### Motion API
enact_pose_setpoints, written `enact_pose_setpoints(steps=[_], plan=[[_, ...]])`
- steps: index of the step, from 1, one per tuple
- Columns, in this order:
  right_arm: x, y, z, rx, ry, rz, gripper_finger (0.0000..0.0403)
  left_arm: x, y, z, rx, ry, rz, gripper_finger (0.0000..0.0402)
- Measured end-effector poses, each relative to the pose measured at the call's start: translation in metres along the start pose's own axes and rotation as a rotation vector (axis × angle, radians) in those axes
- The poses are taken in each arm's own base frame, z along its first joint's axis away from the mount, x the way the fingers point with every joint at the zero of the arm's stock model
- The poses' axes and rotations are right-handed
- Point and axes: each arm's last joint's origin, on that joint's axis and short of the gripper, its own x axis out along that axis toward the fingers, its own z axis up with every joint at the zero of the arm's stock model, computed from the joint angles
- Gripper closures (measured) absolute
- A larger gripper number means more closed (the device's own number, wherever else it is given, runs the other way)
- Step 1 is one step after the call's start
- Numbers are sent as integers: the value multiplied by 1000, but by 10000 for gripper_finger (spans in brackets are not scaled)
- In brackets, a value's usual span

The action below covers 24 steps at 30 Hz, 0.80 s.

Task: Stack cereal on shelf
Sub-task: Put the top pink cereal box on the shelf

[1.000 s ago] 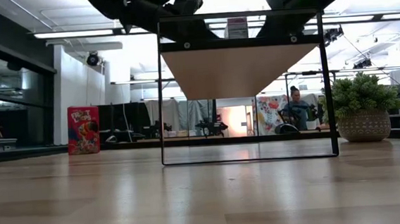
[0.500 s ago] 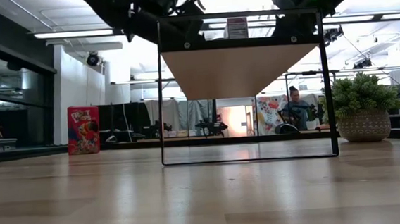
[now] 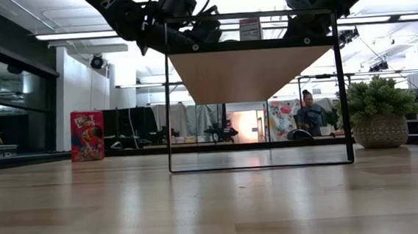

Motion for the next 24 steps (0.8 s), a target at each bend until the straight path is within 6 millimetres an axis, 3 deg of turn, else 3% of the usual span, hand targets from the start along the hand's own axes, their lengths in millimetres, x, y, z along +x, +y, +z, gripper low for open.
enact_pose_setpoints(steps=[12, 24], plan=[[2, -5, 4, 24, -33, -24, 403, 1, -17, 2, -42, 4, 7, 401], [3, -7, 5, 60, -31, -11, 403, -1, 11, -1, -31, 3, 108, 401]])
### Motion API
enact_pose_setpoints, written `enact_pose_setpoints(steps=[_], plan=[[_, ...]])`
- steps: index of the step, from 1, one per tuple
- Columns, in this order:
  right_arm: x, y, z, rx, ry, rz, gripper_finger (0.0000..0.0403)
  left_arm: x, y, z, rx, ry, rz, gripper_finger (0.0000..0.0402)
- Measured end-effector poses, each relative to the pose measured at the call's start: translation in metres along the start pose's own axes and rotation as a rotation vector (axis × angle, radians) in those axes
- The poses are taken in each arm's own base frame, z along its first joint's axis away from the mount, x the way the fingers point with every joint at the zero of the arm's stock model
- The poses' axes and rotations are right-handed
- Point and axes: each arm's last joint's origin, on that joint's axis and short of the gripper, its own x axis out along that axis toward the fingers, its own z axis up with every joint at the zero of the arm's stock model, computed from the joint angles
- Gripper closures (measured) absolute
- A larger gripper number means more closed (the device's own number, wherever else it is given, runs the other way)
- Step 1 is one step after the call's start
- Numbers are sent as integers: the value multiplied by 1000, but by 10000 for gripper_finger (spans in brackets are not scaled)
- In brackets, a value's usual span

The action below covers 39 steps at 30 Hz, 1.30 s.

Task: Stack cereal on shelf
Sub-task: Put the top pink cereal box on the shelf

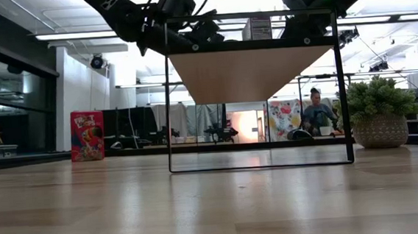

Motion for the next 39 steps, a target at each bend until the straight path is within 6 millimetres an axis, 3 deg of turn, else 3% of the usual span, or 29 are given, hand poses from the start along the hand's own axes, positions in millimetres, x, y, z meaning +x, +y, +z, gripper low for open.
enact_pose_setpoints(steps=[9, 39], plan=[[0, 1, 1, 6, -7, 23, 403, 0, 1, 6, 1, -66, -72, 401], [0, 2, -4, 100, 76, 96, 403, -2, 5, 12, 38, -124, -22, 401]])
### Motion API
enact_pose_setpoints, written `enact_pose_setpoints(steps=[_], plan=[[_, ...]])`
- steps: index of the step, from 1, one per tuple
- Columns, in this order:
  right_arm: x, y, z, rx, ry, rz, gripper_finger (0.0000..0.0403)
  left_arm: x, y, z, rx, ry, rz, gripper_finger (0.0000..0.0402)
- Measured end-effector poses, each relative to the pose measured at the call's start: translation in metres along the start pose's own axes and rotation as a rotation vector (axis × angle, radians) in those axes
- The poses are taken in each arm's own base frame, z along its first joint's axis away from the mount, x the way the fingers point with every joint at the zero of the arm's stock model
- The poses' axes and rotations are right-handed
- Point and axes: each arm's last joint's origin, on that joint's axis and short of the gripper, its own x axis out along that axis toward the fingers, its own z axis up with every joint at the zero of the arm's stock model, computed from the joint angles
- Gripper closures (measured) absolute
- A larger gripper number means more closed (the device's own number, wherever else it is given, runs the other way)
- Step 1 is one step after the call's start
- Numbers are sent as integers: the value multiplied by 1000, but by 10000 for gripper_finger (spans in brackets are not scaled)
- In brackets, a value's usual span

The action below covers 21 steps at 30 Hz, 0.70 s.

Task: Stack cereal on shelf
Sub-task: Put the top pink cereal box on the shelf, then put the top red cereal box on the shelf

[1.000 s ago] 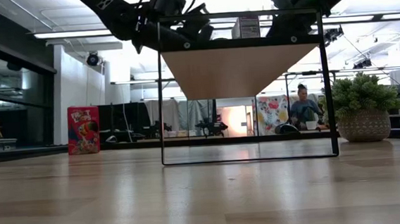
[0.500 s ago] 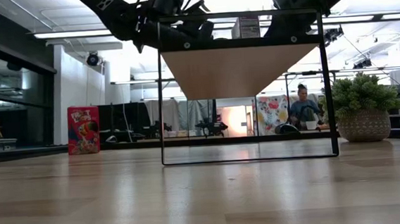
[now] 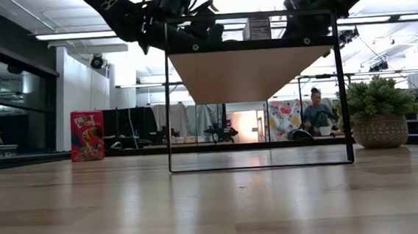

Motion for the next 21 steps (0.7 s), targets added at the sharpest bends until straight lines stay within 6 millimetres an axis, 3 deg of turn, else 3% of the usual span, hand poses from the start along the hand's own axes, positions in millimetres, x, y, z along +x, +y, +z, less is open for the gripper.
enact_pose_setpoints(steps=[6, 11, 15, 21], plan=[[0, -1, -2, -3, 25, -4, 403, -5, 5, 0, 17, 41, 10, 401], [-1, 0, -3, -4, 45, 24, 403, -28, 11, 18, 43, 65, 33, 401], [-2, -2, -5, -10, 68, 13, 403, -68, 13, 42, 104, 115, 83, 401], [-8, -4, -5, -43, 66, -9, 403, -153, 14, 76, 188, 162, 196, 401]])
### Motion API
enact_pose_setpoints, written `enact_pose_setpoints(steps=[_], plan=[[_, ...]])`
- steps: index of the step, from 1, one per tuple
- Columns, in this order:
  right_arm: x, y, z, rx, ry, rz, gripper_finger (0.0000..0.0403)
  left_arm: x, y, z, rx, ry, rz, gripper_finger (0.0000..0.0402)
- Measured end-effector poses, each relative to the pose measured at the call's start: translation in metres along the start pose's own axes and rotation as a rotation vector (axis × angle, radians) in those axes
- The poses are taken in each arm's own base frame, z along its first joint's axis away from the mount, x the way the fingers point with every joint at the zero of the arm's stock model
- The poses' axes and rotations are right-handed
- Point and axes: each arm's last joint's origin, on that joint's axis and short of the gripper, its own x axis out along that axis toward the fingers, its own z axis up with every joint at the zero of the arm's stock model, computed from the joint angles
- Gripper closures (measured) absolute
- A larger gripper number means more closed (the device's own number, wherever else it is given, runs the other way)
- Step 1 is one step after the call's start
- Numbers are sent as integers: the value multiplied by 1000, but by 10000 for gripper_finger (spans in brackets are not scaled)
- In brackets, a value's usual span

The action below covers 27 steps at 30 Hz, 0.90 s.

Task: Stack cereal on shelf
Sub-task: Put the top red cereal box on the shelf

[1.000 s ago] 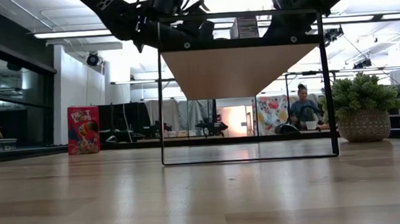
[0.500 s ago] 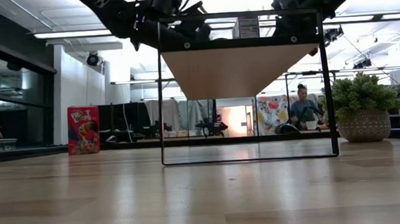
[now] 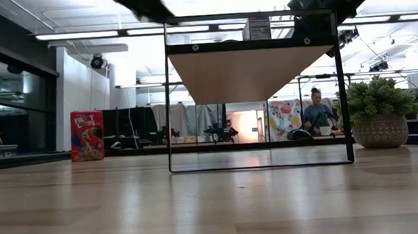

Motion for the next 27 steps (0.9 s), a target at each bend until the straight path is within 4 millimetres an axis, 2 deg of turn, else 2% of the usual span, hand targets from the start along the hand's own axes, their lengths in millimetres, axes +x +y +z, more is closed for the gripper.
enact_pose_setpoints(steps=[5, 9, 13, 19, 24, 27], plan=[[-1, -1, 1, -42, -18, -30, 403, -50, 16, -4, -29, 89, 183, 392], [-1, -1, 1, -58, -22, -45, 403, -62, 25, -23, -69, 256, 224, 360], [-1, -1, 1, -60, -23, -45, 403, -57, 38, -47, -97, 468, 251, 307], [-1, -1, 1, -62, -22, -45, 403, -38, 67, -85, -187, 751, 293, 204], [-1, -1, 1, -62, -22, -45, 403, -24, 80, -122, -357, 993, 174, 122], [-1, -1, 1, -62, -23, -45, 403, -18, 82, -136, -392, 1101, 119, 90]])
